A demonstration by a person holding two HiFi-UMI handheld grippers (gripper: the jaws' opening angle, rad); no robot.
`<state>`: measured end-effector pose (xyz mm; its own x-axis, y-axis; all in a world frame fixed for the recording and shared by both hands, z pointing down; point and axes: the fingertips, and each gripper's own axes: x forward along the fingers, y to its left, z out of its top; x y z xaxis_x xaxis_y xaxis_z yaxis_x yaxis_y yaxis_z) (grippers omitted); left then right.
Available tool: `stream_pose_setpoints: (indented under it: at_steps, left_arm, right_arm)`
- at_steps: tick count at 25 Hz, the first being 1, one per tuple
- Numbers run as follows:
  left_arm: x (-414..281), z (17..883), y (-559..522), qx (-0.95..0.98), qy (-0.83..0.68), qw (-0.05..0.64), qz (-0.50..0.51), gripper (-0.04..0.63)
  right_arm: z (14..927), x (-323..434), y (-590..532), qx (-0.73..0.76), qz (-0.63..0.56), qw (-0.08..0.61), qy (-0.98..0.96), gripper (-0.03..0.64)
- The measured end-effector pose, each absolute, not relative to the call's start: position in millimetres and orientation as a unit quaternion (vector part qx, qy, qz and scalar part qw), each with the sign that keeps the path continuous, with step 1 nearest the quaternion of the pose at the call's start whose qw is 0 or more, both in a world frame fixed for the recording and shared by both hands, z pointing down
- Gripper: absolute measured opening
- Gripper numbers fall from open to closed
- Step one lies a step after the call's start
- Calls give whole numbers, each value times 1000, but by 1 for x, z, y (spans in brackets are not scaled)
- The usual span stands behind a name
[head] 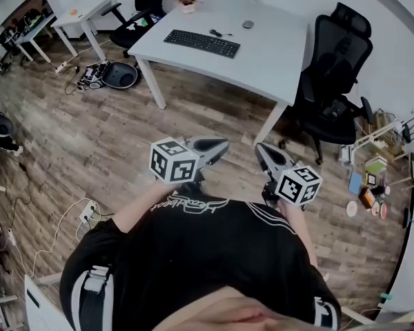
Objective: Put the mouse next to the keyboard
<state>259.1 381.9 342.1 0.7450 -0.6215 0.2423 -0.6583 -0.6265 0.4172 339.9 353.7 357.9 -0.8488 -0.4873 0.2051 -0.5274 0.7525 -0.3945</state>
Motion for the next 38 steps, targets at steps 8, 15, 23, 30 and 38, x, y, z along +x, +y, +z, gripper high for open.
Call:
stream_pose_setpoints:
  at_steps: [8, 15, 23, 30, 38]
  left_arm:
    - [190, 353, 286, 898, -342, 274, 42, 8]
    - [101, 351, 191, 897, -331, 290, 38, 8]
    - [-9, 353, 104, 892, -341, 296, 19, 8]
    - [-40, 359, 73, 890, -343, 302, 15, 8]
    - [-61, 368, 27, 879, -365, 307, 16, 8]
  right_arm:
    - [373, 270, 263, 278, 254, 61, -924, 9]
    - [374, 186, 173, 287, 278, 78, -913, 9]
    - [369, 82, 90, 276, 265, 112, -917, 9]
    - [376, 48, 60, 273, 269, 119, -916, 9]
    - [387, 29, 3, 258, 269, 114, -921, 9]
